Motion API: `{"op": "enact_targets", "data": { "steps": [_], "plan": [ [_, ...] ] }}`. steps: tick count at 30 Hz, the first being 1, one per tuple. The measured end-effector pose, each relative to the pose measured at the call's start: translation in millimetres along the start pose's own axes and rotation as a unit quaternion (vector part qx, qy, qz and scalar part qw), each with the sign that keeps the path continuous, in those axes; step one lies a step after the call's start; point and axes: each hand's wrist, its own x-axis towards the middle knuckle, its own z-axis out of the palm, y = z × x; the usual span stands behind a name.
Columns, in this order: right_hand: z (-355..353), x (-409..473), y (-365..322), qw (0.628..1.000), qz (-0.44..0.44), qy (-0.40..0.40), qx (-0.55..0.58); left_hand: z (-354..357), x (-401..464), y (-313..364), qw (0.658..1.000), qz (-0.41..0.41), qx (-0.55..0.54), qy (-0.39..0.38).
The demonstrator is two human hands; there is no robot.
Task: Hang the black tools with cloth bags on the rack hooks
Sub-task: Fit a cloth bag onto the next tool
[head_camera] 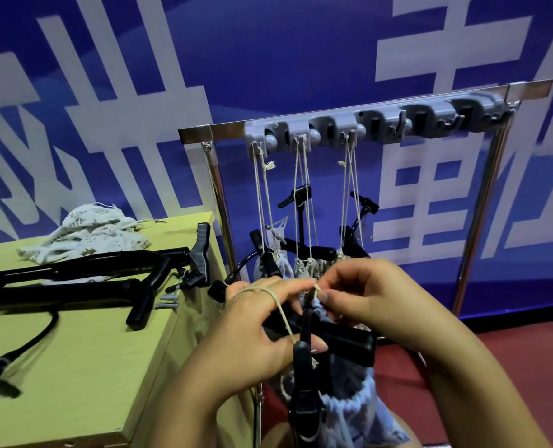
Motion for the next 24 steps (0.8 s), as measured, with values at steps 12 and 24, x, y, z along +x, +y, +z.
{"op": "enact_targets", "data": {
  "steps": [12, 24],
  "plan": [
    [15.2, 6.4, 25.2, 0.918, 0.13, -0.037, 0.373, 6.5, 3.8, -17.4, 0.997, 0.048, 0.048, 0.024],
    [10.8, 15.6, 31.5, 0.891, 0.132, 0.032, 0.434, 1.9, 1.5, -16.8, 0.999, 0.013, 0.041, 0.025]
  ]
}}
